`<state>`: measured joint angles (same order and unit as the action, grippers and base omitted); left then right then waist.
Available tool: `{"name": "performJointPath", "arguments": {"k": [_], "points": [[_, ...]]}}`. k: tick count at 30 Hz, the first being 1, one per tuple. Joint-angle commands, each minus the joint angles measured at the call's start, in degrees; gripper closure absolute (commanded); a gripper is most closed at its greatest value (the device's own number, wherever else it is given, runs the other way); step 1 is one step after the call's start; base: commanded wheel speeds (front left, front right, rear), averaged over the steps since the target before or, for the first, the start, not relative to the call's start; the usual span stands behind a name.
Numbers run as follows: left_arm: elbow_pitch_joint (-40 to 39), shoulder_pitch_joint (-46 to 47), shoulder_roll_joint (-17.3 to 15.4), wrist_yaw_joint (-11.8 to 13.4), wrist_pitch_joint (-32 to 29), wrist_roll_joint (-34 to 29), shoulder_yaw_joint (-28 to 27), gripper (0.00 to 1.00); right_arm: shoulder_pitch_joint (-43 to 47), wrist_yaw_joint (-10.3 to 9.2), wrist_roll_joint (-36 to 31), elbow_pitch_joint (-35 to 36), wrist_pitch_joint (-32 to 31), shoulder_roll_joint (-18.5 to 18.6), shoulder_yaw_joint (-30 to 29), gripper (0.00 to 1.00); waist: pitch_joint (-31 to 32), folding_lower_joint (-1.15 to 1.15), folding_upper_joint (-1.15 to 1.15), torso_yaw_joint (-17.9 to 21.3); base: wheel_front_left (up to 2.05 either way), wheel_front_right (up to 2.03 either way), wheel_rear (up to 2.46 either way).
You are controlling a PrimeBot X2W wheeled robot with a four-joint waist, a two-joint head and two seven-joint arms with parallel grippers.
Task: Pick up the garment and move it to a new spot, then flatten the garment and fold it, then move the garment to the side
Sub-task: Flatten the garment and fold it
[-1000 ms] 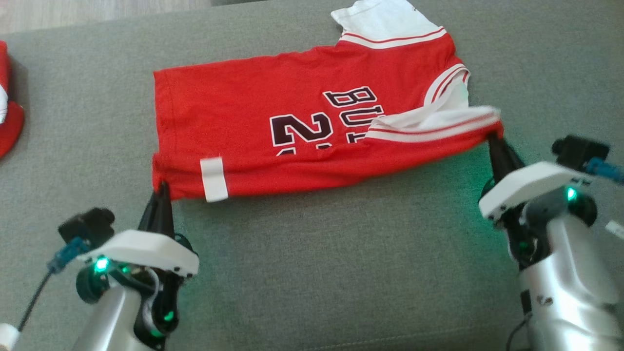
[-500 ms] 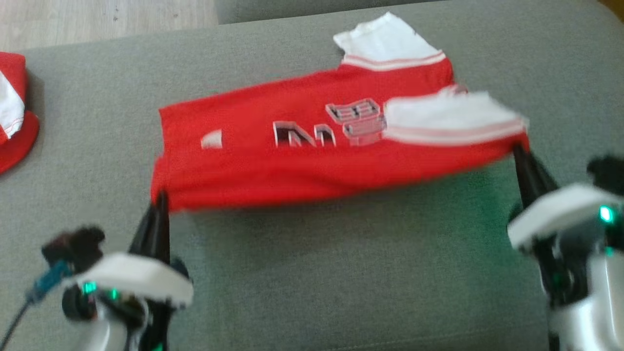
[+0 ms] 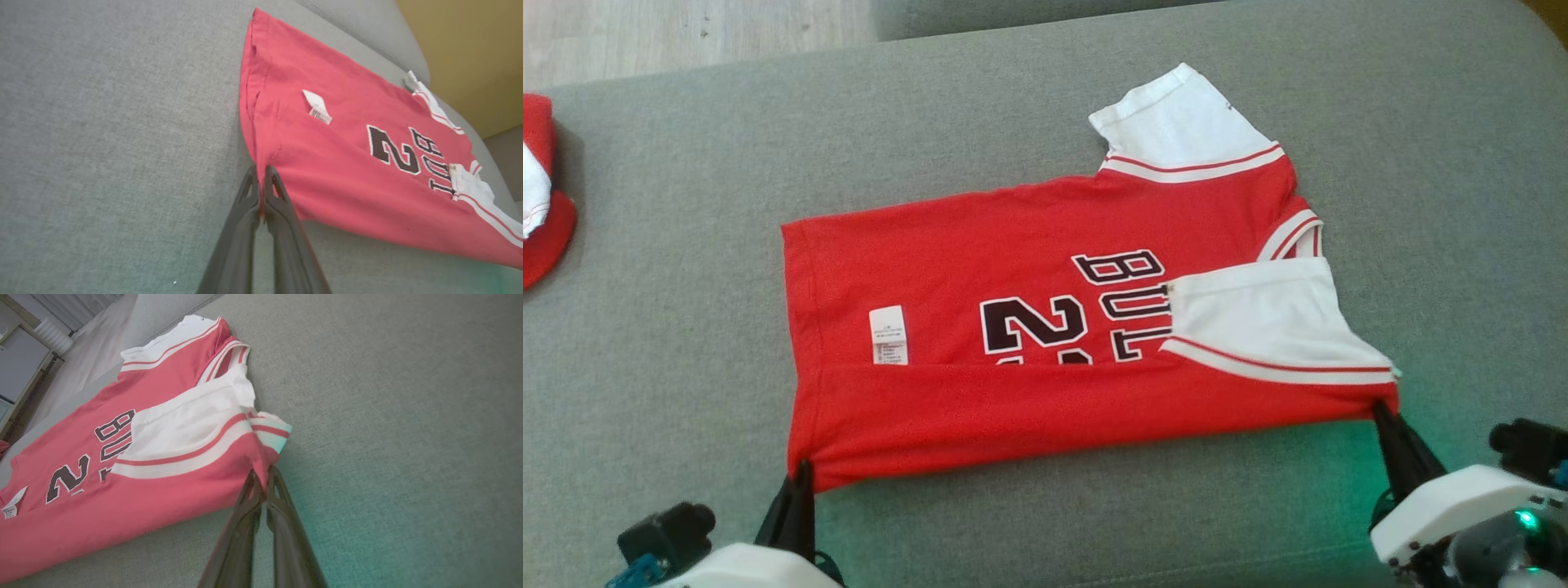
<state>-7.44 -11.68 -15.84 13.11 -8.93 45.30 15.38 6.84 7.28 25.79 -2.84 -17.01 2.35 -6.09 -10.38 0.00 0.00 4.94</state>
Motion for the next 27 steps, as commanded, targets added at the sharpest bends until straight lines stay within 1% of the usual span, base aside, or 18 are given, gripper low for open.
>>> {"name": "performJointPath", "arguments": {"k": [1,2,7,11,14,17,20,24,27], "points": [[-0.8,2.4,-0.7,0.2,0.8,-0.8,-2.0,0.22,-0.6,0.21,0.2,1.3,0.9,0.5,1.4,0.33,0.0,0.0,0.0,0.1,0.0,0.0,0.0],[-0.3,2.7,-0.9,0.2,1.0,-1.2,-2.0,0.0,-0.4,0.21,-0.1,0.9,1.2,0.5,1.5,0.0,0.0,0.0,0.0,0.2,0.0,0.0,0.0],[0.2,4.7,-2.3,0.1,1.7,-2.9,-2.2,0.0,0.3,0.21,-1.3,0.5,1.4,0.5,1.4,0.0,-0.4,0.0,0.0,0.4,0.0,0.0,0.0],[-0.8,8.7,-5.6,0.2,1.5,-5.3,-3.6,0.0,-0.4,0.21,-2.5,1.9,1.3,0.5,0.6,0.0,-1.3,0.0,0.0,0.7,0.0,0.0,0.0],[-2.1,13.8,-9.0,-0.4,0.0,-7.4,-4.2,0.0,-2.5,0.21,-4.1,4.0,1.1,0.5,-0.2,0.0,-2.1,0.0,0.0,0.8,0.0,0.0,0.0],[-2.6,20.6,-12.7,-1.9,-2.5,-9.6,-4.1,0.0,-5.7,0.21,-5.6,6.8,0.3,0.5,-0.1,0.0,-3.5,0.0,0.0,0.9,0.0,0.0,0.0],[-0.9,27.8,-16.4,-4.2,-5.7,-11.7,-3.2,0.0,-9.7,0.21,-7.0,9.2,-0.9,0.5,0.9,0.0,-5.4,0.0,0.0,1.3,0.0,0.0,0.0],[3.8,36.0,-19.6,-7.2,-11.4,-12.5,-1.4,0.0,-15.2,0.21,-8.7,11.0,-2.5,0.5,3.2,0.0,-8.4,0.0,0.0,2.3,0.0,0.0,0.0],[7.8,40.1,-21.1,-8.6,-16.3,-12.6,0.1,0.0,-18.8,0.21,-9.7,11.7,-3.5,0.5,5.2,0.0,-10.4,0.0,0.0,3.2,0.0,0.0,0.0]]}}
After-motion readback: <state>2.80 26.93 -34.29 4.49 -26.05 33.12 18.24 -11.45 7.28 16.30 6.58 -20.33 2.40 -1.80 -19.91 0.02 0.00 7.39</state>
